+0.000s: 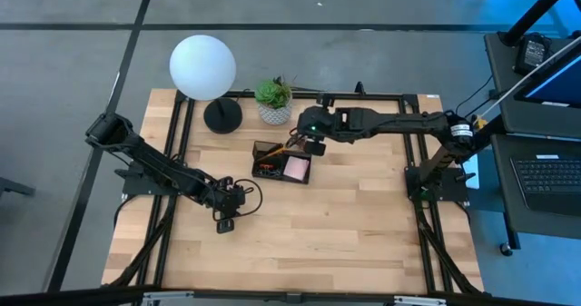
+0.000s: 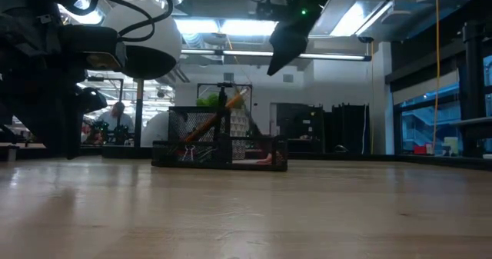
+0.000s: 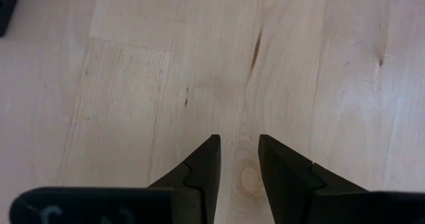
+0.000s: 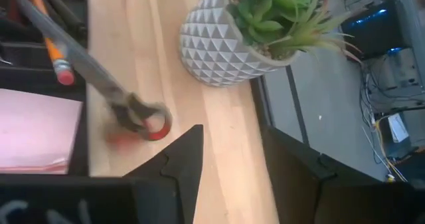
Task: Pick and place office supplies into organizer
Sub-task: Put the black scissors into the black desk organizer
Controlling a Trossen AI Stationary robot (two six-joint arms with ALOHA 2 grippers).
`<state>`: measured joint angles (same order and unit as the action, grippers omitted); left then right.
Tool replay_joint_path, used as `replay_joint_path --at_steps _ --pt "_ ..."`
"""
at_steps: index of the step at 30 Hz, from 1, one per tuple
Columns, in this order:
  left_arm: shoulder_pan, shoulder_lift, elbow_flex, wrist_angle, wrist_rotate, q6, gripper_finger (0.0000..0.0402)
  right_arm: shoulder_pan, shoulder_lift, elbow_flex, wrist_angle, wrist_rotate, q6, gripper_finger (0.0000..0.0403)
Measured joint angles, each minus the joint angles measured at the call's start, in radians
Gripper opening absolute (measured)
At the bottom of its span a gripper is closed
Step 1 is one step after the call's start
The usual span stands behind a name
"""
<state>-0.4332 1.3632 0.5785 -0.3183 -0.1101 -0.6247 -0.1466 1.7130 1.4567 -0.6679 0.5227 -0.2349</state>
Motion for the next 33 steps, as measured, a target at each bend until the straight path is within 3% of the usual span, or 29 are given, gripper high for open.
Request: replay_joint_path --at_steps 29,33 --pt "0.0 0.0 0.0 0.0 0.0 -0.01 0.0097 0.008 -0.001 0.0 -0.011 -0.001 0.002 0.0159" --pt "0.0 0.0 0.0 0.0 0.0 -0.01 0.0097 0.013 -0.002 -0.003 -0.009 -0.082 -0.013 0.0159"
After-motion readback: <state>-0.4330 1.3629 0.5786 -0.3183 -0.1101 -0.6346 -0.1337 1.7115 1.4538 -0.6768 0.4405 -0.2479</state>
